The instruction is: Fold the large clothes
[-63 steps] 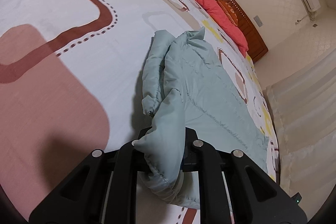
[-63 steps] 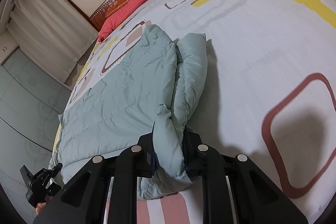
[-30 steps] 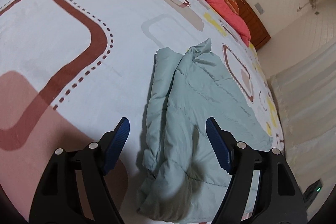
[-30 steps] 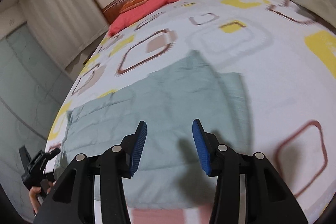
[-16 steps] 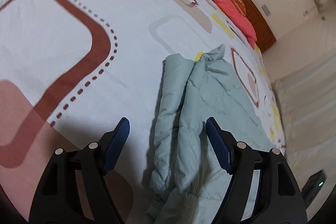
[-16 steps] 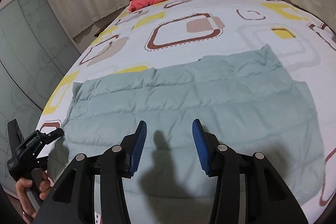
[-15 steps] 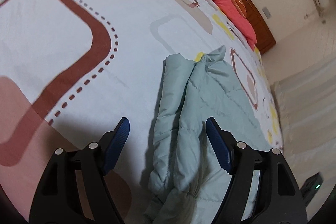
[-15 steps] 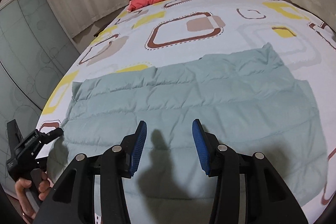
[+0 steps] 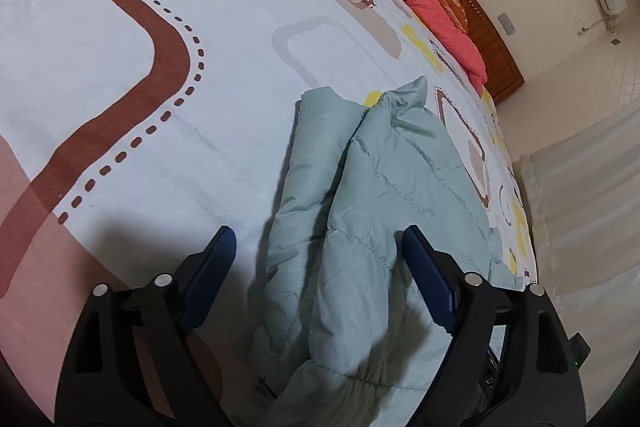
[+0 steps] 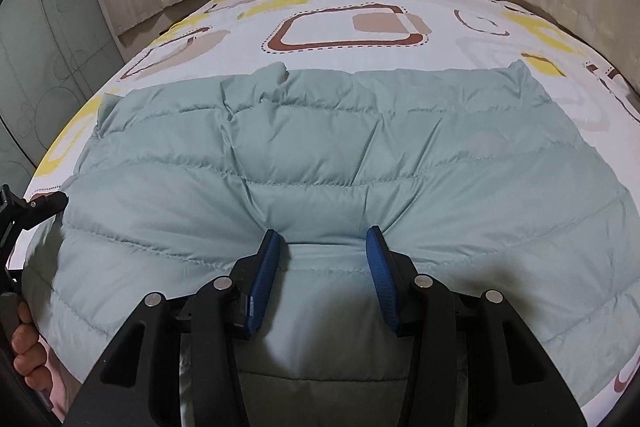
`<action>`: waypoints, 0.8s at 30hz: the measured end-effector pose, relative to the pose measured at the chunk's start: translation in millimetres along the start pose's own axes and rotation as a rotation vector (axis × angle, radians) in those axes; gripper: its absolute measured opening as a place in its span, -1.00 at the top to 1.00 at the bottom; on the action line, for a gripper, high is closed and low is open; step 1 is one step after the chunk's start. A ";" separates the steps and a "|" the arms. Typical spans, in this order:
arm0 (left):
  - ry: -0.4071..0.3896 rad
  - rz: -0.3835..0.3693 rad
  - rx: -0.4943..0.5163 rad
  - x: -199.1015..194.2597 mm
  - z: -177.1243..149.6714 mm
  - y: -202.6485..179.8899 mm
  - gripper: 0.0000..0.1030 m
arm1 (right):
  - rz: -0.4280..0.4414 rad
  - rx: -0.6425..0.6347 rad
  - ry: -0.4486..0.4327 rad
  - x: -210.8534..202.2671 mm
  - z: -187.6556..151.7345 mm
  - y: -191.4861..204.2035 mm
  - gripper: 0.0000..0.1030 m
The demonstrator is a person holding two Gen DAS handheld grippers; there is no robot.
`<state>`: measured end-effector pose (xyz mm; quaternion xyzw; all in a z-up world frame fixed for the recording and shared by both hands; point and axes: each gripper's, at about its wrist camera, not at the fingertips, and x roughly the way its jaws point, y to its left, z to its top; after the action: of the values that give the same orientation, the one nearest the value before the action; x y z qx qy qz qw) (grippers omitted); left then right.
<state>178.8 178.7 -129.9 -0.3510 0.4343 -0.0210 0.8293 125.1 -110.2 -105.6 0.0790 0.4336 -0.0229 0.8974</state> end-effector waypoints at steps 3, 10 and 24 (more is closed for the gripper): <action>-0.006 -0.001 0.013 0.4 -2.5 -1.3 -0.69 | -0.008 -0.008 -0.002 0.5 -1.8 1.8 0.12; -0.001 -0.024 0.022 8.7 -3.4 -3.7 -0.95 | -0.022 -0.021 -0.012 0.8 -5.7 5.3 0.12; -0.085 -0.027 0.147 -6.1 -21.4 -45.0 0.76 | -0.045 -0.036 -0.022 -0.2 -7.2 8.9 0.11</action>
<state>171.4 134.9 -106.6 -0.2957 0.3914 -0.0491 0.8700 120.3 -100.3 -108.8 0.0528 0.4257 -0.0359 0.9026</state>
